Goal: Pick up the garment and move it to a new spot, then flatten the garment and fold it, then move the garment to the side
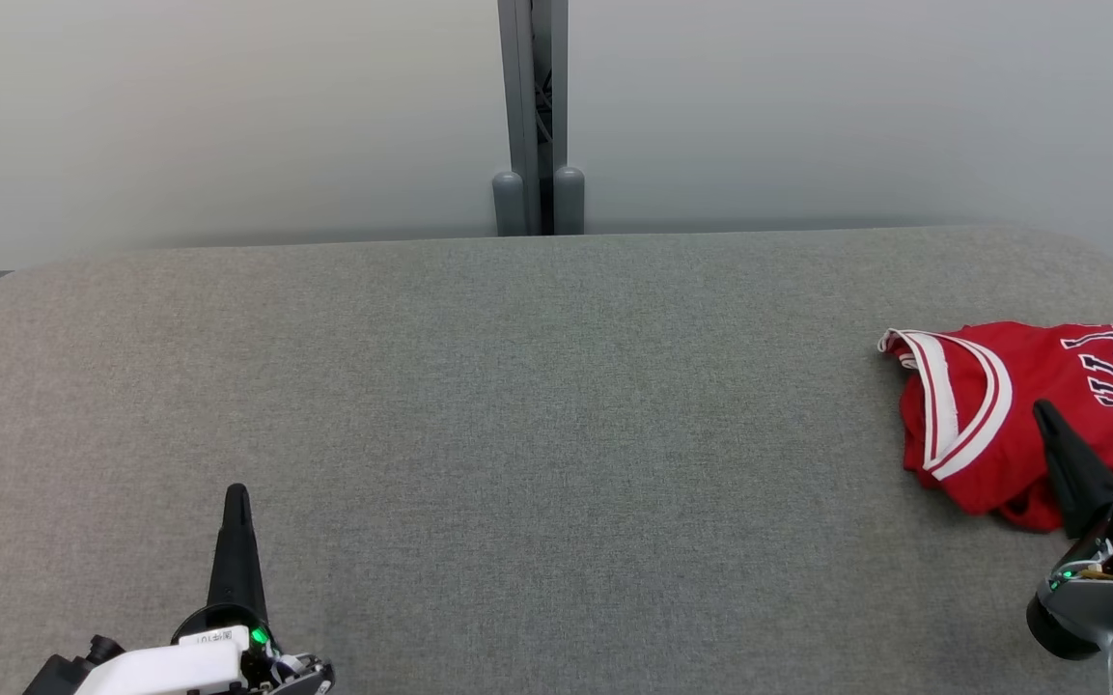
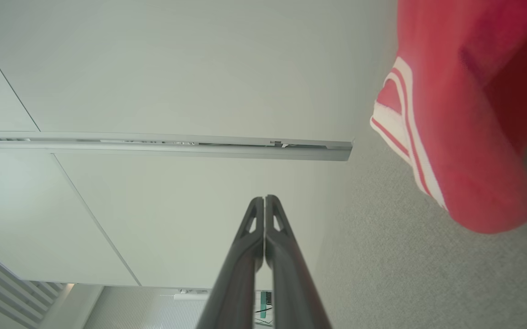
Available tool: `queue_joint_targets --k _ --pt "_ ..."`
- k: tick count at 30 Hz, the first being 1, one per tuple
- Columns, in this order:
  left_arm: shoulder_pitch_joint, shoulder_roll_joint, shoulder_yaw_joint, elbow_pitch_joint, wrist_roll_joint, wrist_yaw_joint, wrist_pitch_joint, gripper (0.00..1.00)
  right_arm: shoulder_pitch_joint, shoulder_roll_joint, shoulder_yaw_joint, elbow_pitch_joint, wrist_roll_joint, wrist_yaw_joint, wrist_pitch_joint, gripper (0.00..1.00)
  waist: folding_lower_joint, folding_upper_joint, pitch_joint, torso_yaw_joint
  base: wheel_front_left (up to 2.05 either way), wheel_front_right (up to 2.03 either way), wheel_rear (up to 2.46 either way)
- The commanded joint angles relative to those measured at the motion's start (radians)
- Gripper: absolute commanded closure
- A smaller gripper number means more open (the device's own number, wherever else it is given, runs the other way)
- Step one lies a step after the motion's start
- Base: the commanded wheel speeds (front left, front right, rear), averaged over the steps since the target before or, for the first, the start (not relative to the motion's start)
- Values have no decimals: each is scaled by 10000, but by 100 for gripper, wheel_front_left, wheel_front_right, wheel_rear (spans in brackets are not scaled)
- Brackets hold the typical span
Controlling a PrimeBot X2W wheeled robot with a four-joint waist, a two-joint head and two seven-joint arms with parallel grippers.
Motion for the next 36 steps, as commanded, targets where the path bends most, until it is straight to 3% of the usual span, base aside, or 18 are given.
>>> queue_joint_targets --k 1,36 --pt "-152 12 44 0 -63 -47 -6 100 -101 -38 -69 61 110 21 56 100 0 -1 -1 0 0 0 0" --pt "-151 13 45 -4 -51 -48 -5 100 -104 74 -213 56 -78 21 172 100 0 -1 -1 0 0 0 0"
